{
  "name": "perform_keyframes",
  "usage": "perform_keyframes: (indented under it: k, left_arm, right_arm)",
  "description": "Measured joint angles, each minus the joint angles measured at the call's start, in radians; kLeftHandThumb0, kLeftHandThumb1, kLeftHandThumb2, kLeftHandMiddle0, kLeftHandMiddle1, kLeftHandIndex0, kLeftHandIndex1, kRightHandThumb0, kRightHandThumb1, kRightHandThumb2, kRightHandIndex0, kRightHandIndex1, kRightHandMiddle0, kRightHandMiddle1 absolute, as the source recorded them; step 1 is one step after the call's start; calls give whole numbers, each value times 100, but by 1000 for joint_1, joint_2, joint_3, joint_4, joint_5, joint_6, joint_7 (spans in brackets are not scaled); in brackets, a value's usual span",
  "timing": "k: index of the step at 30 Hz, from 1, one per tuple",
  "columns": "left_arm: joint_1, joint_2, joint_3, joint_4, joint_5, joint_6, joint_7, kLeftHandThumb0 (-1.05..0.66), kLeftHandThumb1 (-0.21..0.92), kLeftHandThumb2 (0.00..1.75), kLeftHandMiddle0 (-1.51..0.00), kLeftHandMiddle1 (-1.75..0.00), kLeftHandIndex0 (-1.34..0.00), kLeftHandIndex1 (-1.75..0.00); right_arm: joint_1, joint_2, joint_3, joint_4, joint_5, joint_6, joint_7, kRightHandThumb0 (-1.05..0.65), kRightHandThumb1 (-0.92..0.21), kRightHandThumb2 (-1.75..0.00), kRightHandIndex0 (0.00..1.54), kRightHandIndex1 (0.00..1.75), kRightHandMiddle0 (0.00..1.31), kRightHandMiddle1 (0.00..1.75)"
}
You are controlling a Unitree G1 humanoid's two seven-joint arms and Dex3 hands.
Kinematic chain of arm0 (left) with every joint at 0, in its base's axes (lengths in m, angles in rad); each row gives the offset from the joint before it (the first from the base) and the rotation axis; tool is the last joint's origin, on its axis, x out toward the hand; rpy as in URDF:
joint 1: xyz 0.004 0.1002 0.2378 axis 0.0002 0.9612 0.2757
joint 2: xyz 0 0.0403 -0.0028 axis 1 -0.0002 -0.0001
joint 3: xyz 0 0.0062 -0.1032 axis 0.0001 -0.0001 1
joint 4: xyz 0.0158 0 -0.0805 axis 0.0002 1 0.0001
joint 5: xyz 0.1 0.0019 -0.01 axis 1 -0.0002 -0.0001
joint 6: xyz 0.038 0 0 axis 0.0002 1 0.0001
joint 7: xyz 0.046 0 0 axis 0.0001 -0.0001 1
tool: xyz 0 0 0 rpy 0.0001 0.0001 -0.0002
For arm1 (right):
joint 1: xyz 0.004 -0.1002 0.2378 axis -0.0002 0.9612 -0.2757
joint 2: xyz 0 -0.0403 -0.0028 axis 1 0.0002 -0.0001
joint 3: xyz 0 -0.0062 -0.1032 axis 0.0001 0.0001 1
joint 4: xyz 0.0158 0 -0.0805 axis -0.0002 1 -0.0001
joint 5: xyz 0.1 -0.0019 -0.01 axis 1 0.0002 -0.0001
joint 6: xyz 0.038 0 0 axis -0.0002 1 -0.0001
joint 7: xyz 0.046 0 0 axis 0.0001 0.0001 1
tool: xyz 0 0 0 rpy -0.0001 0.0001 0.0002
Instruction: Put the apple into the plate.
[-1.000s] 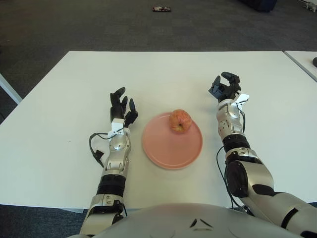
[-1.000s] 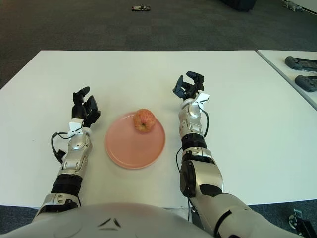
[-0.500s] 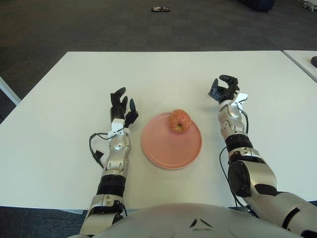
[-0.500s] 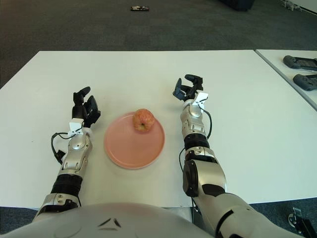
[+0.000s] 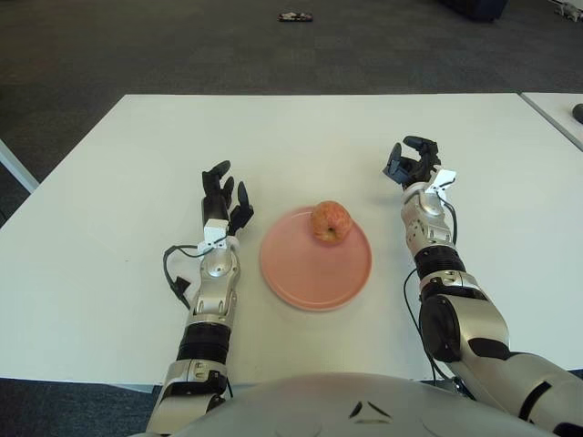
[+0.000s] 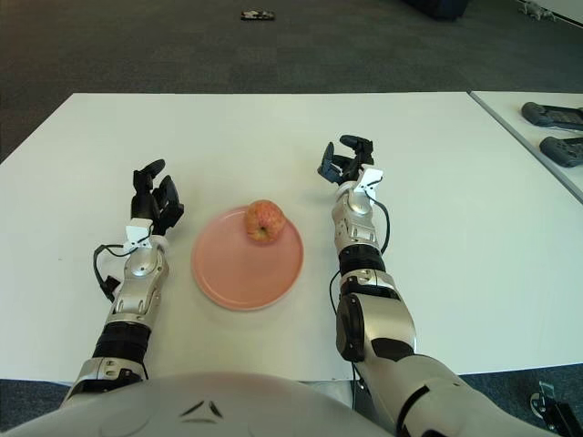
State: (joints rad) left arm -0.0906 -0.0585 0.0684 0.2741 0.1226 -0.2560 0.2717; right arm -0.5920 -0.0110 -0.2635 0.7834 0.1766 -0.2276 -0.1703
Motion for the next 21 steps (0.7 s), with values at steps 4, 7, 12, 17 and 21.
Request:
perform_keyframes:
  k: [4,7,12,17,21]
  left_arm:
    - [3,0,-1,-3,0,0,-5,-70,92,74,-43,-8,0,-101]
    - [5,-1,-1,-5,0,0,-5,-70,92,73,-43,-9,0,-101]
    - [11,-1,-2,-13,0,0,-6,-70,92,73,-43,-9,0,-101]
    - [16,-1,-3,-26,1,6,-6,-71,92,73,-43,-9,0,-101]
    - [17,-2,-4,-33,1,12,-6,-70,92,73,-43,-9,0,-101]
  right_arm:
    - [0,0,1,-8,0,3,0,-5,-32,-128,124,175,99,175]
    - [0,1,1,-14,0,8,-1,-5,-32,-128,124,175,99,175]
    - [2,2,3,-28,-1,16,-6,-5,-32,-128,124,175,99,175]
    - [8,2,6,-43,-1,20,-7,-5,-32,-128,124,175,99,175]
    - [15,3,7,-51,-1,21,-8,-5,-32,-128,124,175,99,175]
